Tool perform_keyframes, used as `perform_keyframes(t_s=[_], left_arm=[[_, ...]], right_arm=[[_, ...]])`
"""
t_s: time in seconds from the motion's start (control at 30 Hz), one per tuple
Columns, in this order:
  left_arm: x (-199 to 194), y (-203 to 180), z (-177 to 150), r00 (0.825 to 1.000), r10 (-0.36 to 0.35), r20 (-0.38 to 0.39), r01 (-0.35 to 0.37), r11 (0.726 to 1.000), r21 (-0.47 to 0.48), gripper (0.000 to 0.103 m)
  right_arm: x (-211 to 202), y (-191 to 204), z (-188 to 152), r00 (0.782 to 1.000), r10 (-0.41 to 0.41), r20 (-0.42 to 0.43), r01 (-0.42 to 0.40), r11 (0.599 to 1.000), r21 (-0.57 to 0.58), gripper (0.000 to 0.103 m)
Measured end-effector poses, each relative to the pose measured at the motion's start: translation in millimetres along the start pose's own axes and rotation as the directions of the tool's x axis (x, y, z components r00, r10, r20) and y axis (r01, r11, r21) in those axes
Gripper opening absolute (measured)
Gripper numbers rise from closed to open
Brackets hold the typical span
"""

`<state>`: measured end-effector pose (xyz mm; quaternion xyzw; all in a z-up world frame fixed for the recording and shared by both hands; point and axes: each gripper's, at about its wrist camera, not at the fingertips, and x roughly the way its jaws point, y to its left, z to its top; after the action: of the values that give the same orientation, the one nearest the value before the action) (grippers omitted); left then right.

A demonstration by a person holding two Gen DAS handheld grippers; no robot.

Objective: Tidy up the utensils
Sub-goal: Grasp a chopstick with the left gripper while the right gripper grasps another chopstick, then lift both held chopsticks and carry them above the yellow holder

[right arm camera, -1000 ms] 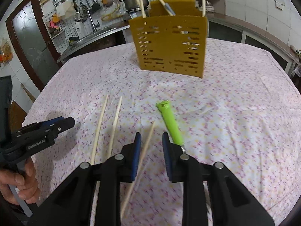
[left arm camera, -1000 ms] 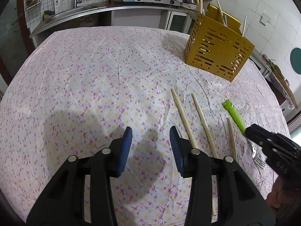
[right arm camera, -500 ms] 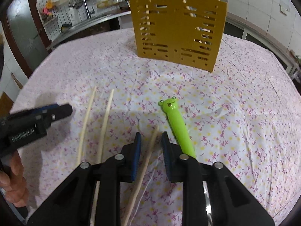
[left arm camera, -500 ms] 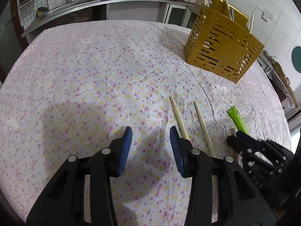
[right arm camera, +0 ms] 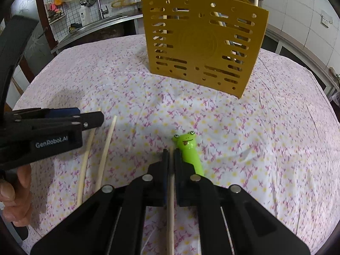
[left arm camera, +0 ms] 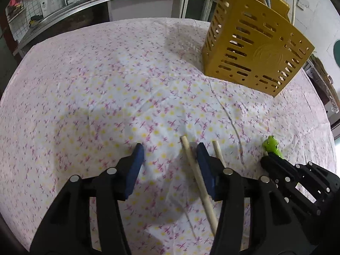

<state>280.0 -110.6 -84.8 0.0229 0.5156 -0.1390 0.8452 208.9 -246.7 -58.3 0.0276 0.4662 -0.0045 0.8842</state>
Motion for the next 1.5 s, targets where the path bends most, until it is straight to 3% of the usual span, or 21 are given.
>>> perform_keyframes(t_s=[0.1,0.27,0.33,0.4,0.57,0.7,0.93,1.17,1.23,1.3,1.5], left_arm=[[-1.8,-2.6,0.6,1.0,-0.006,0.002,0.006,1.0,0.002,0.05],[5.0,-10.7,-0.9,0.998,0.055,0.002,-0.056,0.998,0.036,0.049],[5.4,-13.5,-2.3,0.997,0.083,0.011,-0.083,0.996,0.042,0.039],[4.4,-14.3,-1.4,0.996,0.088,0.018,-0.089,0.995,0.046,0.01],[-2.4,-7.4,2.1,0.998,0.059,0.017,-0.059,0.998,0.011,0.003],[-29.7,-4.6,3.6,0.996,0.033,0.08,-0.033,0.999,-0.01,0.0],[-77.2,-10.5,3.4,0.983,-0.005,0.181,0.002,1.0,0.014,0.0],[-31.4,-9.8,-8.2,0.998,0.045,0.037,-0.047,0.998,0.053,0.0],[-21.5,-10.0,-10.9,0.999,0.049,0.024,-0.05,0.997,0.052,0.0],[-12.1,-11.3,-11.3,0.997,0.076,0.019,-0.077,0.995,0.059,0.013],[-1.7,-16.5,-4.7,0.995,0.09,0.031,-0.092,0.993,0.071,0.018]], right_arm=[[0.2,-1.9,1.0,1.0,0.007,0.0,-0.007,1.0,0.0,0.005],[-0.3,-4.7,2.2,1.0,0.017,-0.003,-0.017,1.0,0.006,0.005],[-0.9,-5.5,2.6,1.0,0.021,-0.005,-0.021,1.0,0.011,0.005],[-0.8,-5.5,2.7,1.0,0.021,-0.006,-0.021,1.0,0.009,0.005],[-6.7,-6.9,5.0,0.999,0.037,0.001,-0.037,0.999,0.01,0.005],[-30.8,-10.6,10.9,0.997,0.062,0.052,-0.064,0.998,0.025,0.005],[-76.9,-18.9,21.4,0.982,0.108,0.153,-0.115,0.992,0.041,0.005],[-82.0,-23.7,19.2,0.983,0.107,0.152,-0.114,0.993,0.037,0.005],[-76.6,-26.0,13.1,0.983,0.113,0.142,-0.12,0.992,0.041,0.005],[-71.5,-28.5,10.0,0.985,0.116,0.131,-0.123,0.991,0.045,0.005],[-64.0,-32.7,12.5,0.985,0.119,0.128,-0.126,0.991,0.051,0.005]])
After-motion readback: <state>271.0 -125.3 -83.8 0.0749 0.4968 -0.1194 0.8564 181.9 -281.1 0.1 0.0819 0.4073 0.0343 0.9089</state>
